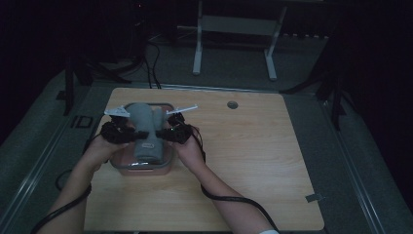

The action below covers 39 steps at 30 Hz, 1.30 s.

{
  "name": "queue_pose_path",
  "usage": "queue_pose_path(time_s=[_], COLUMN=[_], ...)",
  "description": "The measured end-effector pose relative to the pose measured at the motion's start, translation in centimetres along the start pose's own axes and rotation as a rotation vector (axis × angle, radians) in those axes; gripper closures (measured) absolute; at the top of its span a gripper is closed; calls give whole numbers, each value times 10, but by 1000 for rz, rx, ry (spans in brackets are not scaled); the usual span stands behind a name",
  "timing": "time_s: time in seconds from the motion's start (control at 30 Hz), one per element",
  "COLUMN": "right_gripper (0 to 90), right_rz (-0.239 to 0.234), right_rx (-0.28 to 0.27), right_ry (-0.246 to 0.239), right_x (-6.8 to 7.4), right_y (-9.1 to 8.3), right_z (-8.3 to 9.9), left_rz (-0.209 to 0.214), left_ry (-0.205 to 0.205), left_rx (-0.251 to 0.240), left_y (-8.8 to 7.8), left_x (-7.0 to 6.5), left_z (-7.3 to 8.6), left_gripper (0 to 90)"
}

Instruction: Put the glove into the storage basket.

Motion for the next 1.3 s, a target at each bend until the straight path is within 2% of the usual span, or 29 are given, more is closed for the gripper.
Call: queue_pose_path(time_s=[0.13, 0.27, 0.3, 0.37, 0.4, 0.5, 0.57, 0.63, 0.73, 0.8, 0.97, 1.03, 1.07, 1.1, 1.2, 1.3], right_gripper=[783, 665, 634, 572, 571, 559, 556, 560, 561, 560, 522, 497, 497, 482, 401, 319], right_rz=[31, 67, 69, 53, 50, 41, 39, 25, 30, 28, 37, 54, 54, 51, 34, 46], right_rx=[39, 54, 36, -8, -28, -80, -91, -104, -115, -116, -86, -74, -74, -68, -60, -69], right_ry=[11, -1, 6, 9, 8, 2, 8, 23, 14, 12, -30, -49, -49, -54, -67, -72], right_x=[-9, -17, -19, -19, -20, -23, -27, -30, -34, -35, -34, -35, -35, -35, -38, -43], right_y=[12, 11, 7, -5, -13, -36, -47, -57, -67, -72, -83, -88, -88, -90, -105, -117], right_z=[6, 8, 7, 4, 2, 2, 4, 7, 12, 16, 32, 38, 38, 41, 56, 68], left_rz=[-7, -17, -31, -27, -28, -24, -39, -33, -52, -105, -245, -287, -287, -327, -340, -337], left_ry=[-12, -11, -13, -28, -48, -54, -66, -60, -62, -62, -102, -111, -111, -118, -130, -123], left_rx=[43, 99, 118, 148, 173, 187, 208, 213, 220, 251, 289, 307, 307, 321, 315, 272], left_y=[12, 22, 26, 34, 38, 42, 46, 48, 51, 53, 52, 51, 51, 49, 45, 39], left_x=[3, 5, 6, 8, 10, 10, 13, 12, 15, 19, 31, 34, 34, 36, 37, 33], left_z=[4, 8, 9, 12, 13, 11, 12, 11, 10, 12, 15, 16, 16, 18, 20, 20], left_gripper=[787, 787, 787, 787, 787, 785, 784, 778, 752, 690, 424, 368, 342, 342, 313, 310])
Point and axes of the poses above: each handheld gripper's, and its own axes: y roughly forward along the jaws, z roughly out of its underside, x roughly to its left, the point moved 10 cm from there along y, roughly forward along the jaws, and after that the axes turned 14 degrees about x, right-handed, at the moved point
